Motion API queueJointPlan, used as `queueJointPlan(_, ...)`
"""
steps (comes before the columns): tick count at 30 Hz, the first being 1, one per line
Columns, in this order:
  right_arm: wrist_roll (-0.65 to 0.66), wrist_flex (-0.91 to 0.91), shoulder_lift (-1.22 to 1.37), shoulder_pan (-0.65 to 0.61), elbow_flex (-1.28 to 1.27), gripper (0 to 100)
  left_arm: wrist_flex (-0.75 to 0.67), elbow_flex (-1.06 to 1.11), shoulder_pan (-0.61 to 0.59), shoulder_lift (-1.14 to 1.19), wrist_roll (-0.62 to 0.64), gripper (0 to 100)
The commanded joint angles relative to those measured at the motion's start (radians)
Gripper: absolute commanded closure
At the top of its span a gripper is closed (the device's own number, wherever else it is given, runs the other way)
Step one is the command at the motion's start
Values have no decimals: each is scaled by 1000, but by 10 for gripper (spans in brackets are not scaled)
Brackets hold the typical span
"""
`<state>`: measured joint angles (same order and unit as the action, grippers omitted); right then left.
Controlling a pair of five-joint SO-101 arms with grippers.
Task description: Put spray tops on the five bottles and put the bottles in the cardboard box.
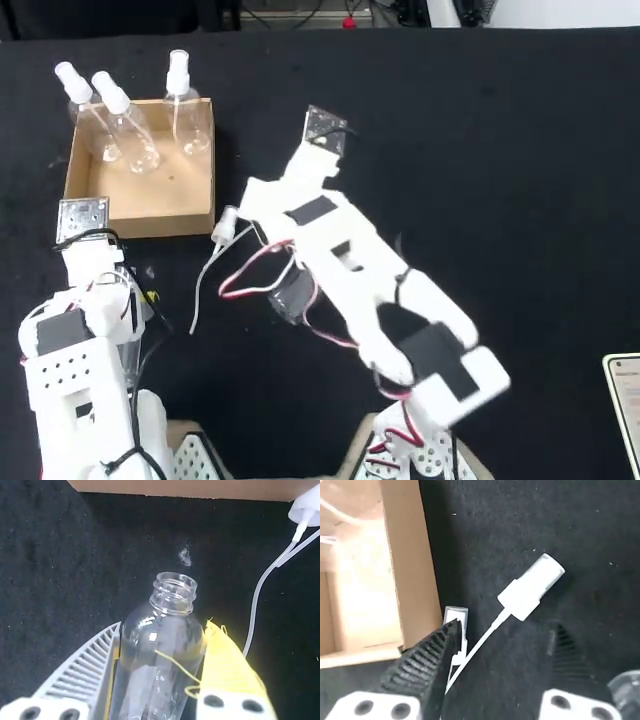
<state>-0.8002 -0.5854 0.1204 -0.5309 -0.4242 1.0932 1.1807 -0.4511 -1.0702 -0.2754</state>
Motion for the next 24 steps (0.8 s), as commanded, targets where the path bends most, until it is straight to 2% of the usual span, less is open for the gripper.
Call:
queueJointPlan(1, -11, -49, 62, -11, 153, 740, -6, -18, 12, -15, 3, 966)
queueJointPlan(7, -117, -55, 208, 29, 280, 768, -6, -18, 5, -15, 3, 966)
queueJointPlan(21, -120, -117, 344, 86, 374, 770, -6, -16, 5, -17, 3, 966)
queueJointPlan(24, -120, -120, 369, 86, 384, 858, -6, -13, 5, -17, 3, 966)
